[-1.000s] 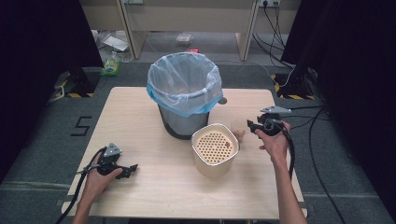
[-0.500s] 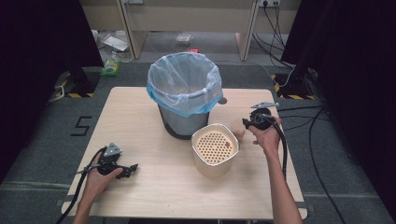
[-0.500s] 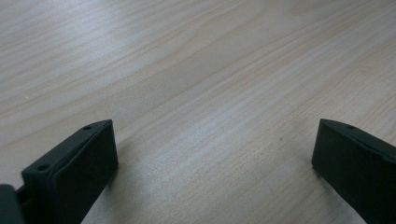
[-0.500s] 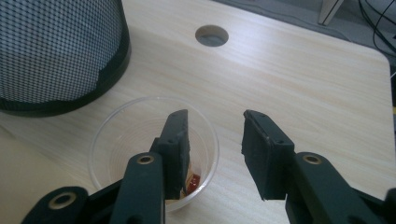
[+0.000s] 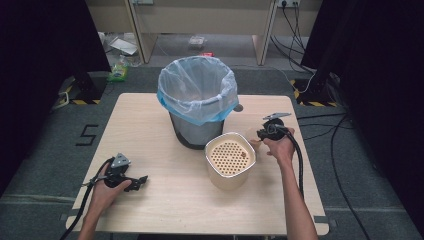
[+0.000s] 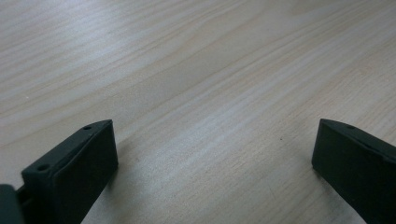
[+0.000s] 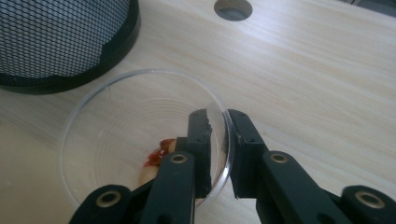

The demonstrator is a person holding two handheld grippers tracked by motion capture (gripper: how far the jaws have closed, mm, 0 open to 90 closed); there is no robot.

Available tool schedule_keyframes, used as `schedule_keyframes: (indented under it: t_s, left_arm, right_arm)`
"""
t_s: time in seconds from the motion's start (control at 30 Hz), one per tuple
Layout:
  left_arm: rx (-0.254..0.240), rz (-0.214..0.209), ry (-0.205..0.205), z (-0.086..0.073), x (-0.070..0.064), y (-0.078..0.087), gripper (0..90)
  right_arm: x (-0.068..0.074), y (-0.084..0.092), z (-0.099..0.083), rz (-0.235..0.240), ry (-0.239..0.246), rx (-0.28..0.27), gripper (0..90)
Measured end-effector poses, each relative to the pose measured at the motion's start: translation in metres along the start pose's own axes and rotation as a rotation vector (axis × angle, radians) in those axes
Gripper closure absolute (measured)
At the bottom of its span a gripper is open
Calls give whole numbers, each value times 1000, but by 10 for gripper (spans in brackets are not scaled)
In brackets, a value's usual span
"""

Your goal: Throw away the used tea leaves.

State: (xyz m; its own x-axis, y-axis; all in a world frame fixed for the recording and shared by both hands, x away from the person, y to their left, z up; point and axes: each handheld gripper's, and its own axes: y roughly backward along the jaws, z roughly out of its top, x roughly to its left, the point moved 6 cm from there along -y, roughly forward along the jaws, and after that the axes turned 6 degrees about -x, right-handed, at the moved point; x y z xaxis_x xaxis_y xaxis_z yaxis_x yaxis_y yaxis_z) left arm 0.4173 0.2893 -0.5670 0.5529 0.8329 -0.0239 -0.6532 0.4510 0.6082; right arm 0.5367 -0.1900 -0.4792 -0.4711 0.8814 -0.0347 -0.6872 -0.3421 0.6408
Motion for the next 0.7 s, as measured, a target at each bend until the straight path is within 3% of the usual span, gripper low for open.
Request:
schedule_keyframes:
  t_s: [0.07,0.13,0.37,0.7]
  left_arm:
    - [0,0,0,0,0,0,0]
    - [0,0,0,0,0,0,0]
    - [0,0,0,0,0,0,0]
    - [0,0,0,0,0,0,0]
  right_arm:
    - [3,6,4,5,22,-32,848]
    - [3,13,8,-25,69,-37,850]
    - [4,39,22,-48,112,-127,861]
    - [14,72,47,-112,247,-240,863]
